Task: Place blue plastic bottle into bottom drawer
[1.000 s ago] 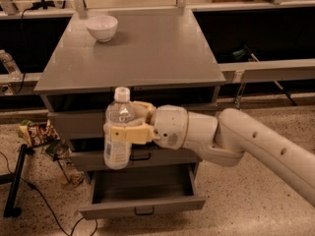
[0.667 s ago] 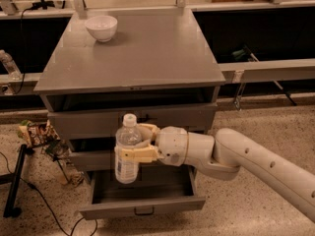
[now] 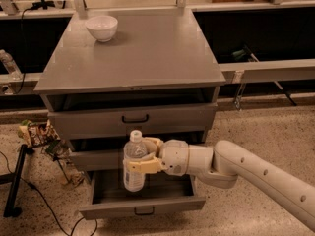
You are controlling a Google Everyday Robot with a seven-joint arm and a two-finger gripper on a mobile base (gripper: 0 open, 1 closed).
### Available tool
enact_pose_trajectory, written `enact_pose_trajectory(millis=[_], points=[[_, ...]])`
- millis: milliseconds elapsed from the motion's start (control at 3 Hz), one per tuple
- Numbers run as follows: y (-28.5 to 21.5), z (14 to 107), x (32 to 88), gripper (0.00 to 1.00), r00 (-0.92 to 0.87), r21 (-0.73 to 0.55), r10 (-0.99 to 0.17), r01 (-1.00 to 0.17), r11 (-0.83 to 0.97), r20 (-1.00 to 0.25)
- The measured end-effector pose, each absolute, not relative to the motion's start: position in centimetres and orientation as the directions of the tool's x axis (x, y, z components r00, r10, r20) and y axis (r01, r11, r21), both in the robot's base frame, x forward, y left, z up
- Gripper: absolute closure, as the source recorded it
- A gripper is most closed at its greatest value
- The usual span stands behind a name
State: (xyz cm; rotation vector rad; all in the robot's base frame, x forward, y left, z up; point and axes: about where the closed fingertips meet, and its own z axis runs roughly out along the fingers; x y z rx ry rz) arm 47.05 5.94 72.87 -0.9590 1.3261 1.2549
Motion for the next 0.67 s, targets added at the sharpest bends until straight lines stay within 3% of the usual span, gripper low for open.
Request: enact_pose_trajectory(millis=[667], points=[[6.32, 72.37, 47.24, 1.00, -0.153, 0.167, 0.113, -0.978, 0.125, -0.982]])
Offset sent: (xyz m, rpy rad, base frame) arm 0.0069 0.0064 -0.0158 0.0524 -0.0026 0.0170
